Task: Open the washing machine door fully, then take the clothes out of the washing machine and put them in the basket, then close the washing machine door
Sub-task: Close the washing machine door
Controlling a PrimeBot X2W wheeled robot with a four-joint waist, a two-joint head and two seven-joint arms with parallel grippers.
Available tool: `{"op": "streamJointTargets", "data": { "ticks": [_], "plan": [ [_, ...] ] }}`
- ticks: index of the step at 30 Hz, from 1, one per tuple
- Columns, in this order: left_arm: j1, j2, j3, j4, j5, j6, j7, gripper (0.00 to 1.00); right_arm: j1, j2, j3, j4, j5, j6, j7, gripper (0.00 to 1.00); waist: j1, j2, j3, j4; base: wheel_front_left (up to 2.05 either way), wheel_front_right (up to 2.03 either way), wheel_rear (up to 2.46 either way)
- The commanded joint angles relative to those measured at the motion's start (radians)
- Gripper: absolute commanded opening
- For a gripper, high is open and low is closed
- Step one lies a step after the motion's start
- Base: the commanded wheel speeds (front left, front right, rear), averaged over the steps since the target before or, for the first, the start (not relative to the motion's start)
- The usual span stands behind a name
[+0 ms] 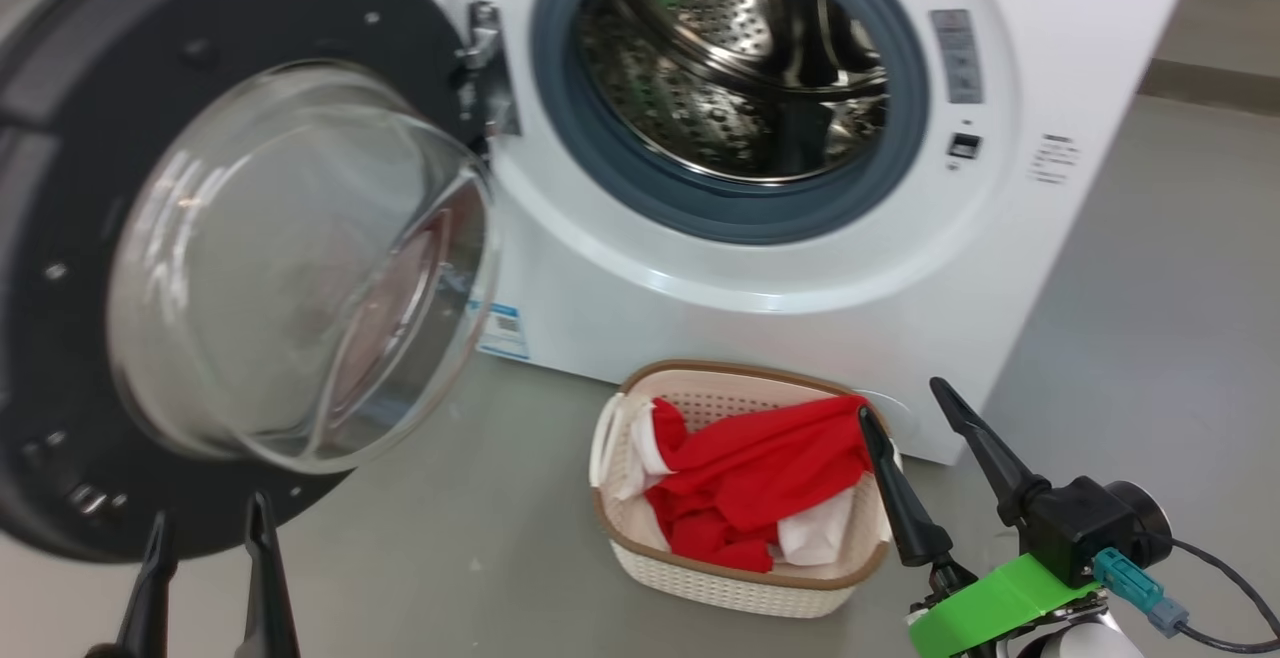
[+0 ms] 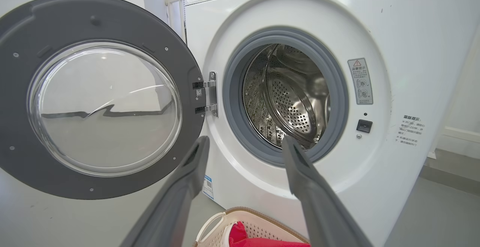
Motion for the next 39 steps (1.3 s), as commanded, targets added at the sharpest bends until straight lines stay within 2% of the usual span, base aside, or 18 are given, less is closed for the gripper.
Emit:
{"op": "streamJointTargets", "data": {
  "ticks": [1, 5, 12, 22, 33, 34, 35, 36, 39],
  "plan": [
    [-0.005, 0.015, 0.031, -0.035, 0.012, 0.008, 0.004, 1.00, -0.024, 0.000, 0.027, -0.028, 0.013, 0.005, -0.006, 1.00, 0.0000, 0.0000, -0.012, 0.059, 0.00, 0.00, 0.00],
    [-0.001, 0.021, 0.032, -0.050, 0.013, 0.014, 0.015, 1.00, -0.029, 0.000, 0.044, -0.030, 0.020, 0.005, -0.006, 1.00, 0.0000, 0.0000, -0.015, 0.103, 0.00, 0.00, 0.00],
    [0.027, 0.013, 0.057, -0.090, 0.002, 0.039, 0.001, 1.00, -0.069, 0.000, 0.102, -0.029, 0.021, 0.005, -0.006, 1.00, 0.0000, 0.0000, 0.014, 0.129, 0.00, 0.00, 0.00],
    [0.066, -0.003, 0.081, -0.135, -0.012, 0.069, -0.025, 1.00, -0.133, 0.000, 0.163, -0.005, 0.026, 0.005, -0.006, 1.00, 0.0000, 0.0000, 0.045, 0.150, 0.00, 0.00, 0.00],
    [0.076, -0.003, 0.090, -0.140, -0.020, 0.076, -0.039, 0.99, -0.158, 0.000, 0.180, 0.010, 0.031, 0.005, -0.006, 1.00, 0.0000, 0.0000, 0.048, 0.151, 0.00, 0.00, 0.00],
    [0.074, -0.003, 0.089, -0.141, -0.021, 0.077, -0.039, 0.55, -0.157, 0.000, 0.179, 0.010, 0.031, 0.005, -0.006, 1.00, 0.0000, 0.0000, 0.047, 0.151, 0.00, 0.00, 0.00],
    [0.071, -0.004, 0.089, -0.141, -0.025, 0.076, -0.039, 0.31, -0.155, 0.000, 0.177, 0.010, 0.031, 0.005, -0.006, 1.00, 0.0000, 0.0000, 0.046, 0.150, 0.00, 0.00, 0.00],
    [0.066, -0.004, 0.092, -0.141, -0.032, 0.075, -0.040, 0.00, -0.152, 0.000, 0.176, 0.010, 0.031, 0.005, -0.006, 1.00, 0.0000, 0.0000, 0.045, 0.149, 0.00, 0.00, 0.00],
    [0.047, -0.005, 0.111, -0.137, -0.060, 0.072, -0.045, 0.00, -0.144, 0.000, 0.169, 0.009, 0.031, 0.005, -0.006, 1.00, 0.0000, 0.0000, 0.039, 0.146, 0.00, 0.00, 0.00]
  ]
}}
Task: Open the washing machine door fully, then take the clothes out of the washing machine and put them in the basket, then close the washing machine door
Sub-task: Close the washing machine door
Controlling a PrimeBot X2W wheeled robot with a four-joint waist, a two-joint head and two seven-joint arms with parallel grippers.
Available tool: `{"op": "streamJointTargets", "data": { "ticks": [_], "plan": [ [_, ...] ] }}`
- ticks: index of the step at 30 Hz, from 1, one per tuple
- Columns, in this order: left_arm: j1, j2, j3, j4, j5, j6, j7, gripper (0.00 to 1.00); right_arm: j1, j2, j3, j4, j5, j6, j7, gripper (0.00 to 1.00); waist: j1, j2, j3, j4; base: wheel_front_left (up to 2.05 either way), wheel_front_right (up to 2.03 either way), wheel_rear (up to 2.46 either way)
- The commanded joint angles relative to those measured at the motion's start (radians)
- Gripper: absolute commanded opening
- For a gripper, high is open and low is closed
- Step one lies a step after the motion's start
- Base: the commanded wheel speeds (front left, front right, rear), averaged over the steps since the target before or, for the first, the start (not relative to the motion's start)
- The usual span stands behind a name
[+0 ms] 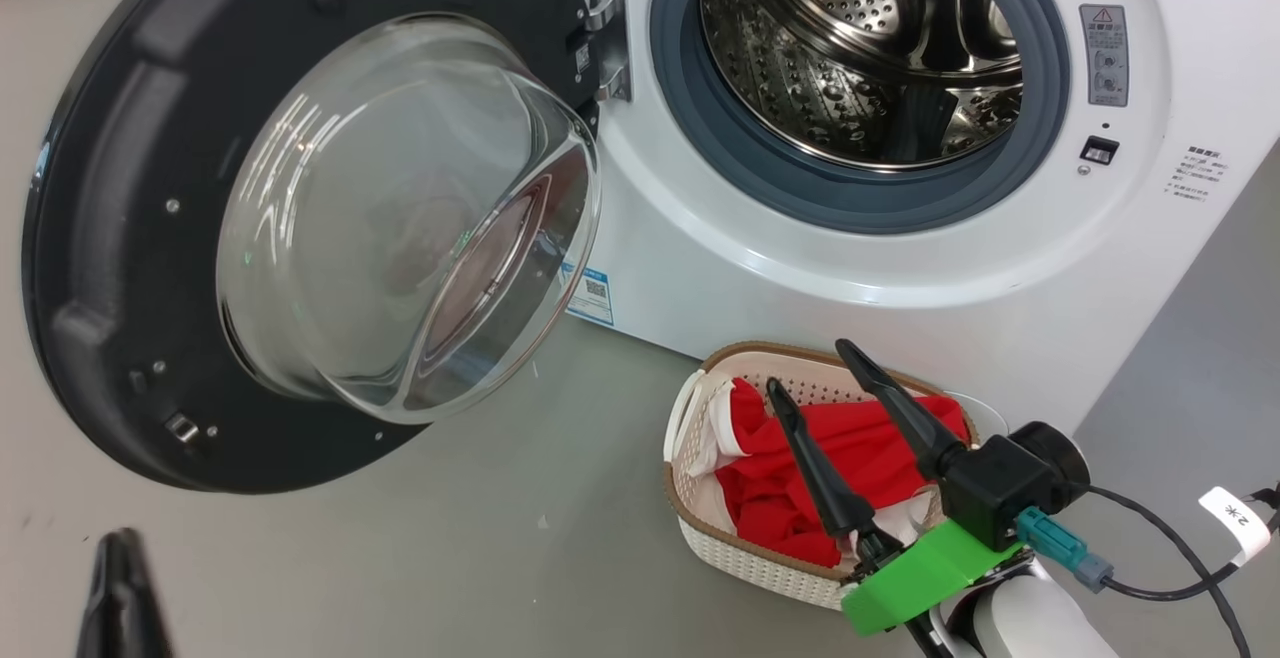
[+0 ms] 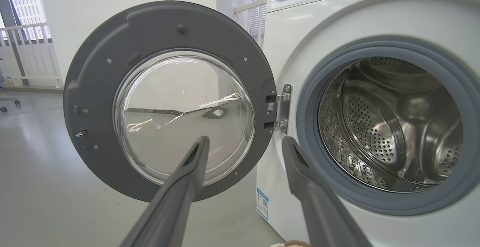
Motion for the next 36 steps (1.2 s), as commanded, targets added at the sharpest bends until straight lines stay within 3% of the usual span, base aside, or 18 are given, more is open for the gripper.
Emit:
{"op": "streamJointTargets", "data": {
  "ticks": [1, 8, 15, 25, 31, 36],
  "plan": [
    [-0.056, 0.004, 0.053, -0.024, -0.027, 0.001, -0.015, 0.00, -0.015, 0.004, 0.007, -0.023, 0.003, 0.005, -0.006, 1.00, -0.0001, 0.0000, -0.005, -0.003, 0.00, 0.00, 0.00],
    [-0.133, 0.004, 0.124, -0.008, -0.134, -0.017, -0.026, 0.00, 0.001, 0.004, -0.013, -0.029, -0.003, 0.005, -0.006, 1.00, -0.0001, 0.0000, -0.019, -0.014, 0.00, 0.00, 0.00],
    [-0.299, 0.010, 0.206, 0.077, -0.341, -0.070, -0.013, 0.00, 0.023, 0.004, -0.026, -0.032, -0.011, 0.005, -0.006, 1.00, -0.0001, 0.0000, -0.028, -0.026, 0.00, 0.00, 0.00],
    [-0.579, 0.154, 0.276, 0.305, -0.462, -0.123, 0.031, 0.00, 0.048, 0.004, -0.040, -0.046, -0.016, 0.005, -0.006, 1.00, -0.0001, 0.0000, -0.051, -0.049, 0.00, 0.00, 0.00],
    [-0.763, 0.192, 0.297, 0.471, -0.576, -0.118, 0.116, 0.00, 0.060, 0.004, -0.044, -0.049, -0.011, 0.005, -0.006, 1.00, -0.0001, 0.0000, -0.065, -0.058, 0.00, 0.00, 0.00],
    [-0.878, 0.220, 0.330, 0.655, -0.660, -0.075, 0.199, 0.00, 0.072, 0.004, -0.042, -0.052, 0.000, 0.005, -0.006, 1.00, -0.0001, 0.0000, -0.080, -0.072, 0.00, 0.00, 0.00]
  ]
}}
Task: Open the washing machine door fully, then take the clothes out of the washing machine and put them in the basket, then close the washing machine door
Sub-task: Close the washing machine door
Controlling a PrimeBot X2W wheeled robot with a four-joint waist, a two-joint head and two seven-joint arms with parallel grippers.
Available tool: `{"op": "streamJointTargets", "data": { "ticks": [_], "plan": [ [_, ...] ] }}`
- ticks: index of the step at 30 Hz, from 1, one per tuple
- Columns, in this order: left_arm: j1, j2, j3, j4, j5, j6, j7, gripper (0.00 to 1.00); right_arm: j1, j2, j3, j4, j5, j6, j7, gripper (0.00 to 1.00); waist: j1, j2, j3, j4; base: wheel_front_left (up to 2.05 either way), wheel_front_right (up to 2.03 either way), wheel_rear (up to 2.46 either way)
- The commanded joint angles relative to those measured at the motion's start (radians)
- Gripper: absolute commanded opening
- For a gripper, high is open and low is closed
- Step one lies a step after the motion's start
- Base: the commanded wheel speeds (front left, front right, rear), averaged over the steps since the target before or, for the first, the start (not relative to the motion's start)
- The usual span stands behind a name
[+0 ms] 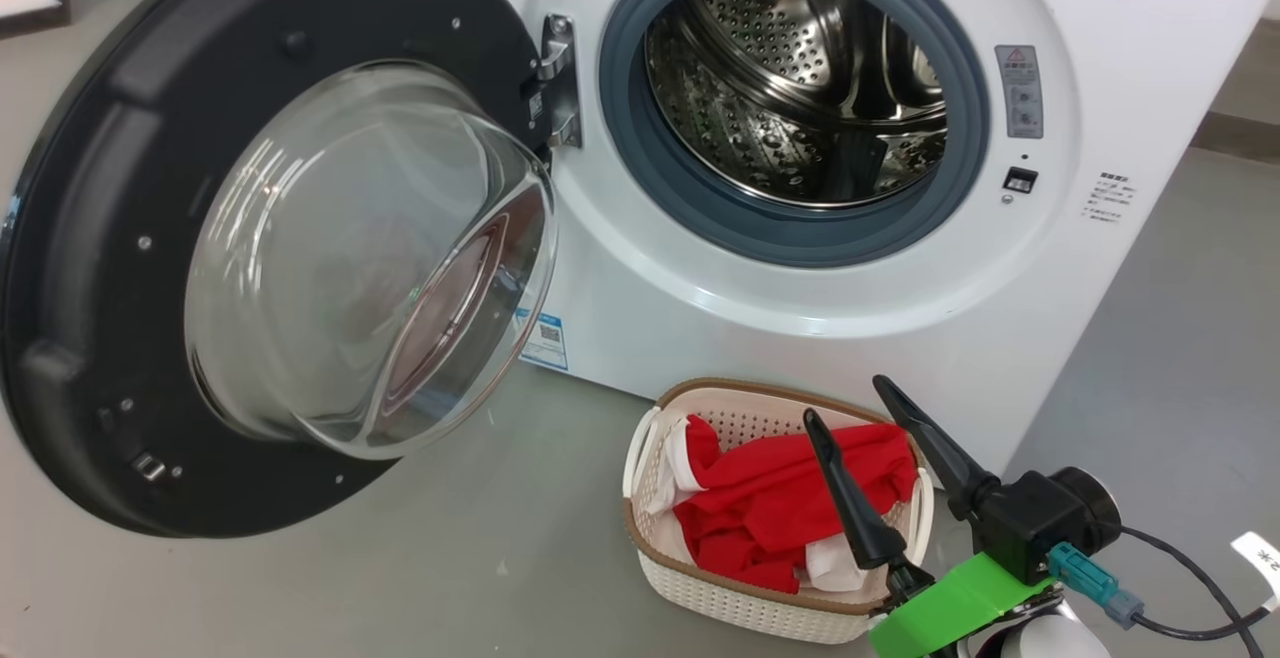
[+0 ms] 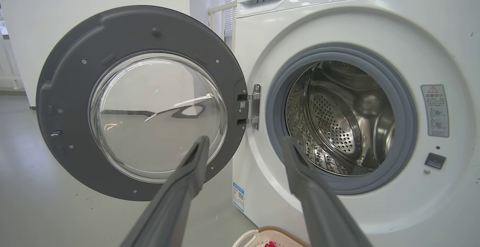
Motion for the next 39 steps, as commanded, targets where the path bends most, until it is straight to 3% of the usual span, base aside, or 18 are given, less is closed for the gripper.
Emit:
{"op": "streamJointTargets", "data": {
  "ticks": [1, 8, 18, 28, 39],
  "plan": [
    [-0.064, 0.074, 0.039, 0.043, -0.022, 0.016, 0.027, 0.00, -0.012, 0.003, 0.016, -0.029, 0.002, 0.005, -0.006, 1.00, 0.0000, 0.0000, -0.007, -0.013, 0.00, 0.00, 0.00],
    [-0.161, 0.130, 0.054, 0.289, -0.111, 0.047, 0.199, 0.00, -0.016, 0.003, 0.025, -0.026, -0.004, 0.005, -0.006, 1.00, 0.0000, 0.0000, -0.003, -0.049, 0.00, 0.00, 0.00],
    [-0.186, 0.195, -0.007, 0.455, -0.102, 0.007, 0.339, 0.00, -0.013, 0.003, 0.026, -0.025, -0.002, 0.005, -0.006, 1.00, 0.0000, 0.0000, 0.003, -0.074, 0.00, 0.00, 0.00],
    [-0.189, 0.186, -0.041, 0.513, -0.114, -0.051, 0.421, 0.00, -0.005, 0.003, 0.023, -0.024, 0.002, 0.005, -0.006, 1.00, 0.0000, 0.0000, 0.001, -0.065, 0.00, 0.00, 0.00],
    [-0.154, 0.127, -0.037, 0.497, -0.170, -0.103, 0.500, 0.00, -0.005, 0.003, 0.024, -0.021, -0.003, 0.005, -0.006, 1.00, 0.0000, 0.0000, 0.010, -0.044, 0.00, 0.00, 0.00]
  ]
}}
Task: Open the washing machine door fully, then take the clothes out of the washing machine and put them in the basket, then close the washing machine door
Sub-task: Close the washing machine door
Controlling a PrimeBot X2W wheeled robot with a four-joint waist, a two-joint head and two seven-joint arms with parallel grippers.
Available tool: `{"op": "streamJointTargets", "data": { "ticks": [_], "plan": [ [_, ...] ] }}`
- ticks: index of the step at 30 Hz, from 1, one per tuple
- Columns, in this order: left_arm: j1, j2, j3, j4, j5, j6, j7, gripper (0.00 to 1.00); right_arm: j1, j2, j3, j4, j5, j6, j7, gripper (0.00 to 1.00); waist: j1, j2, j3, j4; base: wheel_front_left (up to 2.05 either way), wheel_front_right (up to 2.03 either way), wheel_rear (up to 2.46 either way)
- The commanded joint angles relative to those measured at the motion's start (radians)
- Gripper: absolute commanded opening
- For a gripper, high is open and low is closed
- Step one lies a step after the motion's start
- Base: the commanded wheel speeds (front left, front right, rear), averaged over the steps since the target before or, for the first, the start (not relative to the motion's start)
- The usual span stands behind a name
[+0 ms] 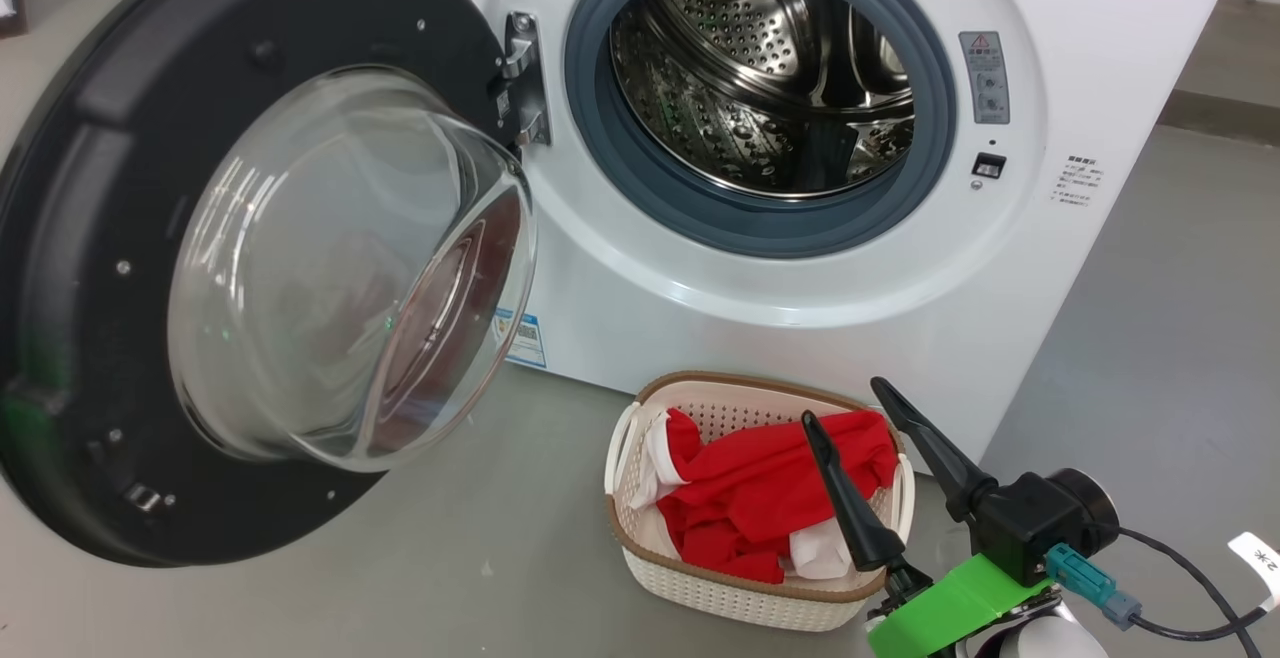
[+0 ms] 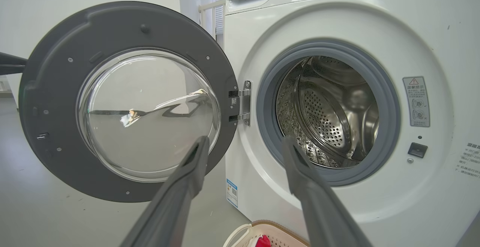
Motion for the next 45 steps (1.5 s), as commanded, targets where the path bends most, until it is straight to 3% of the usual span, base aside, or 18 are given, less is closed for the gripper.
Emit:
{"op": "streamJointTargets", "data": {
  "ticks": [1, 9, 18, 33, 45],
  "plan": [
    [-0.002, 0.008, 0.007, -0.033, -0.018, -0.018, 0.028, 0.00, -0.009, 0.002, 0.019, -0.023, -0.004, 0.005, -0.006, 1.00, 0.0000, 0.0000, 0.006, 0.003, 0.00, 0.00, 0.00],
    [0.024, -0.063, 0.017, -0.113, -0.074, -0.035, 0.087, 0.00, -0.022, 0.002, 0.018, -0.026, -0.014, 0.005, -0.006, 1.00, 0.0000, 0.0000, 0.033, 0.012, 0.00, 0.00, 0.00],
    [0.089, -0.132, 0.025, -0.260, -0.123, -0.014, 0.144, 0.00, -0.025, 0.002, 0.010, -0.027, -0.010, 0.005, -0.006, 1.00, 0.0000, 0.0000, 0.046, 0.019, 0.00, 0.00, 0.00],
    [0.244, -0.258, 0.058, -0.614, -0.238, 0.130, 0.257, 0.00, -0.028, 0.002, 0.005, -0.030, -0.006, 0.005, -0.006, 1.00, 0.0000, 0.0000, 0.060, 0.028, 0.00, 0.00, 0.00],
    [0.340, -0.313, -0.009, -0.808, -0.334, 0.198, 0.297, 0.00, -0.037, 0.002, 0.011, -0.029, 0.002, 0.005, -0.006, 1.00, 0.0000, 0.0000, 0.074, -0.003, 0.00, 0.00, 0.00]
  ]
}}
